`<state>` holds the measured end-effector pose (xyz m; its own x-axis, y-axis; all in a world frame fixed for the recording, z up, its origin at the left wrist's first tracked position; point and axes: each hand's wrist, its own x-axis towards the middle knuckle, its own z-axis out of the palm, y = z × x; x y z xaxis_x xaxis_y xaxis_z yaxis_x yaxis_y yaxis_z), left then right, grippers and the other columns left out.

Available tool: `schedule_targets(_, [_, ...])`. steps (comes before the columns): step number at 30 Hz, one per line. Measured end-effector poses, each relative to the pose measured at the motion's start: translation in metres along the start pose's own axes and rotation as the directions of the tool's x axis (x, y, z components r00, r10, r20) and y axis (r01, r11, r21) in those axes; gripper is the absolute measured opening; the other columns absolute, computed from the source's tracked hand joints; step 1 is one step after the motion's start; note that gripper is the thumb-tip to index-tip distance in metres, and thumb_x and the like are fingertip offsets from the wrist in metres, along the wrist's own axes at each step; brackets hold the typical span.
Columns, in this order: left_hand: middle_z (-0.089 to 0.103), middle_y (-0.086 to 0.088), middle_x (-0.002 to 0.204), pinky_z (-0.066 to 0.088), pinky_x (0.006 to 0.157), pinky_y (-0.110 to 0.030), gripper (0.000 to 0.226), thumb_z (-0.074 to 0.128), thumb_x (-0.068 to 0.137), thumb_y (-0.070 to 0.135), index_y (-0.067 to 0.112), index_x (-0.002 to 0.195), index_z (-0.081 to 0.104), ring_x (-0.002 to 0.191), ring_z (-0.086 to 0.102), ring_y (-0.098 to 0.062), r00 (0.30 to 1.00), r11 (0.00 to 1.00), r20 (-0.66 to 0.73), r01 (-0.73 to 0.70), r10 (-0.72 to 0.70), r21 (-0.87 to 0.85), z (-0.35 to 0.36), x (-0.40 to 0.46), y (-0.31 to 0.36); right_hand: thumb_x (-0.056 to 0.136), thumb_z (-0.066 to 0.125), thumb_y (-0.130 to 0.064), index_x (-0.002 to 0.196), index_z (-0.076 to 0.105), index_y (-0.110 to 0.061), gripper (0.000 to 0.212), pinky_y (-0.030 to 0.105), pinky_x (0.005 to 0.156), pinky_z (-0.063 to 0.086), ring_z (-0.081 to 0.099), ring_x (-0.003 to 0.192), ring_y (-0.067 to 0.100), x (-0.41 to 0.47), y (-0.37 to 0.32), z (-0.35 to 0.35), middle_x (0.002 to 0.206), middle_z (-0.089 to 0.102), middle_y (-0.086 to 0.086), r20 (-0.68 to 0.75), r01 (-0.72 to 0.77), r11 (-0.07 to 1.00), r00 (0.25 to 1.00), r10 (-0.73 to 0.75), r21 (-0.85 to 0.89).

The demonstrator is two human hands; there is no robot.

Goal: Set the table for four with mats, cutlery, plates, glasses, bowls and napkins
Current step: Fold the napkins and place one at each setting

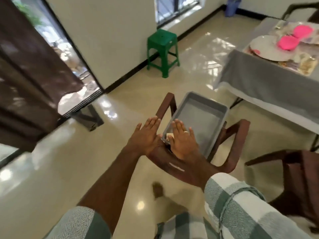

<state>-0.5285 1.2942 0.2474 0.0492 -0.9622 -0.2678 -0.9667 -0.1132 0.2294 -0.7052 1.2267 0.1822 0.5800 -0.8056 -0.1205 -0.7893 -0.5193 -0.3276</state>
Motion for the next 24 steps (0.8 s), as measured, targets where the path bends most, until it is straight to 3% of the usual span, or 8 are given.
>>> schedule_targets(6, [-0.011, 0.003, 0.168, 0.003, 0.125, -0.048, 0.066, 0.021, 0.107, 0.050, 0.019, 0.161, -0.002, 0.154, -0.012, -0.013, 0.961, 0.968, 0.195, -0.222, 0.198, 0.114, -0.001, 0.123, -0.045, 0.105, 0.025, -0.043, 0.161, 0.001, -0.014, 0.067, 0.051, 0.125, 0.004, -0.001, 0.155, 0.018, 0.090, 0.013, 0.045, 0.169, -0.002, 0.001, 0.076, -0.304, 0.949, 0.951, 0.298, 0.077])
schedule_targets(13, [-0.004, -0.001, 0.169, 0.004, 0.123, -0.044, 0.068, 0.026, 0.107, 0.049, 0.017, 0.161, 0.001, 0.155, -0.007, -0.016, 0.832, 0.894, 0.445, -0.428, 0.331, 0.135, 0.029, 0.217, -0.086, 0.100, 0.040, -0.035, 0.159, 0.010, -0.010, 0.071, 0.052, 0.121, 0.010, 0.011, 0.154, 0.024, 0.129, 0.021, 0.115, 0.168, 0.012, 0.008, 0.289, -0.592, 0.803, 0.782, 0.552, 0.067])
schedule_targets(21, [-0.001, -0.004, 0.169, 0.005, 0.124, -0.045, 0.069, 0.030, 0.106, 0.048, 0.017, 0.162, 0.003, 0.156, -0.003, -0.020, 0.569, 0.710, 0.680, -0.697, 0.463, 0.100, 0.115, 0.295, -0.092, 0.100, 0.049, -0.032, 0.156, 0.023, -0.014, 0.064, 0.054, 0.120, 0.019, 0.027, 0.149, 0.027, 0.144, 0.047, 0.177, 0.162, 0.030, 0.008, 0.376, -0.753, 0.657, 0.615, 0.693, 0.021])
schedule_targets(24, [0.001, -0.006, 0.169, 0.007, 0.124, -0.047, 0.070, 0.032, 0.106, 0.048, 0.015, 0.161, 0.004, 0.156, -0.001, -0.022, 0.488, 0.626, 0.710, -0.775, 0.507, 0.085, 0.141, 0.322, -0.092, 0.099, 0.052, -0.031, 0.155, 0.026, -0.017, 0.062, 0.052, 0.120, 0.017, 0.027, 0.149, 0.027, 0.152, 0.048, 0.200, 0.162, 0.028, 0.006, 0.367, -0.750, 0.662, 0.614, 0.699, -0.005])
